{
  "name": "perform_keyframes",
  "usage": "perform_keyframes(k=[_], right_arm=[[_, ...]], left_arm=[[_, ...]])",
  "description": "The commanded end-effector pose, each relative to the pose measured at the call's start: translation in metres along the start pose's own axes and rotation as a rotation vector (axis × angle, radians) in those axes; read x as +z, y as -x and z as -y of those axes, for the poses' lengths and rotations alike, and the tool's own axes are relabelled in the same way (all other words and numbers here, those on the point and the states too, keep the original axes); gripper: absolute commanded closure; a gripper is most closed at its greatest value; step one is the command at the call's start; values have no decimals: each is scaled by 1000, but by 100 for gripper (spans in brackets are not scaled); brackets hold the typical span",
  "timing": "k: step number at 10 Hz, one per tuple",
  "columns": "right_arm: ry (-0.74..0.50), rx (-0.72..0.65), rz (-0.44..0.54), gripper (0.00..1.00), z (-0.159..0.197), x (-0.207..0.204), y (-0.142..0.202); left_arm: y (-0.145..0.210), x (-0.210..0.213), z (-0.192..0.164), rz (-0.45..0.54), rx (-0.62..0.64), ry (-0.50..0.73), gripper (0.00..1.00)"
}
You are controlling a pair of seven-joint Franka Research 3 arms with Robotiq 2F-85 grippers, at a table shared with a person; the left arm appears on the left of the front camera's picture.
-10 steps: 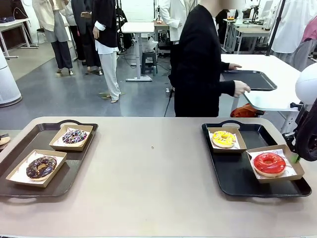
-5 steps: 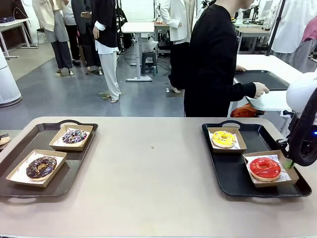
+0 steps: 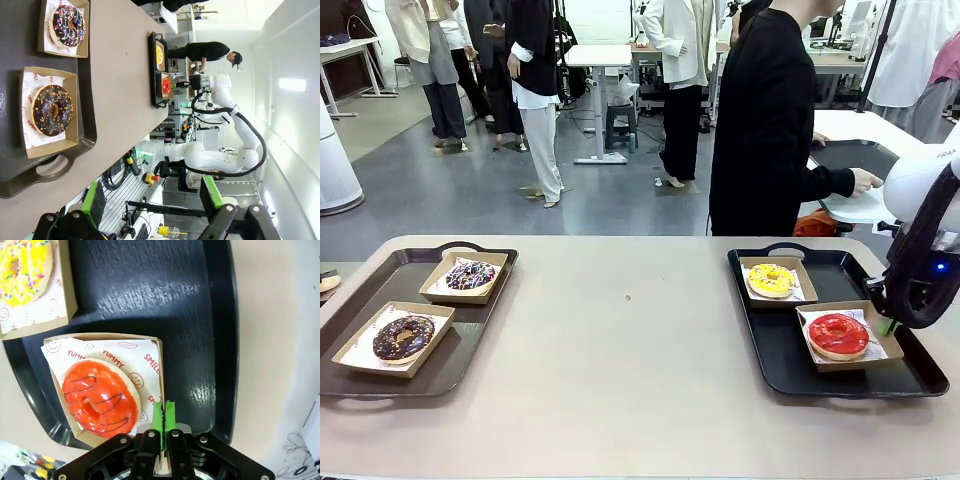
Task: Individually package the donuts and arrange them on the tray.
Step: Place the picked Paper togo box on the Handle tray.
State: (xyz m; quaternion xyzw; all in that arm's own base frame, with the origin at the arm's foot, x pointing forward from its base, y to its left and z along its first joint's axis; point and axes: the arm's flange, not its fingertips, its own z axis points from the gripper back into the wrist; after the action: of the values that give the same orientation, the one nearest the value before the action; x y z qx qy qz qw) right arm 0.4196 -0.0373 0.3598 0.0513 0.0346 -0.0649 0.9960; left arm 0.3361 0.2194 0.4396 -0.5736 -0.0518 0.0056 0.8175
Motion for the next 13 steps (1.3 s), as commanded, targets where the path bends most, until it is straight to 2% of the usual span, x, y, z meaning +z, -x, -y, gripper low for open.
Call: perform_keyframes(k=[1,2,3,5,6,8,9,10,11,12,13], right_arm=[[-39,33,-15,53,-2,-1,-6],[-40,30,-18,29,-1,-1,-5],[-38,29,-18,0,0,0,-4],[-43,29,-15,0,2,7,-1],[-53,30,-14,4,2,15,3],[-149,67,-39,0,10,46,10],[-249,134,-105,0,20,65,13],[-361,169,-119,3,34,86,13],[-493,193,-131,0,55,107,10],[-667,261,-97,0,79,130,12],[-782,277,-52,0,100,145,16]], left_arm=[[1,1,2,0,-4,4,0],[1,1,2,0,-4,4,0],[1,1,2,0,-4,4,0],[1,1,2,0,-4,4,0],[1,1,2,0,-4,4,0],[1,1,2,0,-4,4,0],[1,1,2,0,-4,4,0],[1,1,2,0,-4,4,0],[1,1,2,0,-4,4,0],[1,1,2,0,-4,4,0],[1,1,2,0,-4,4,0]])
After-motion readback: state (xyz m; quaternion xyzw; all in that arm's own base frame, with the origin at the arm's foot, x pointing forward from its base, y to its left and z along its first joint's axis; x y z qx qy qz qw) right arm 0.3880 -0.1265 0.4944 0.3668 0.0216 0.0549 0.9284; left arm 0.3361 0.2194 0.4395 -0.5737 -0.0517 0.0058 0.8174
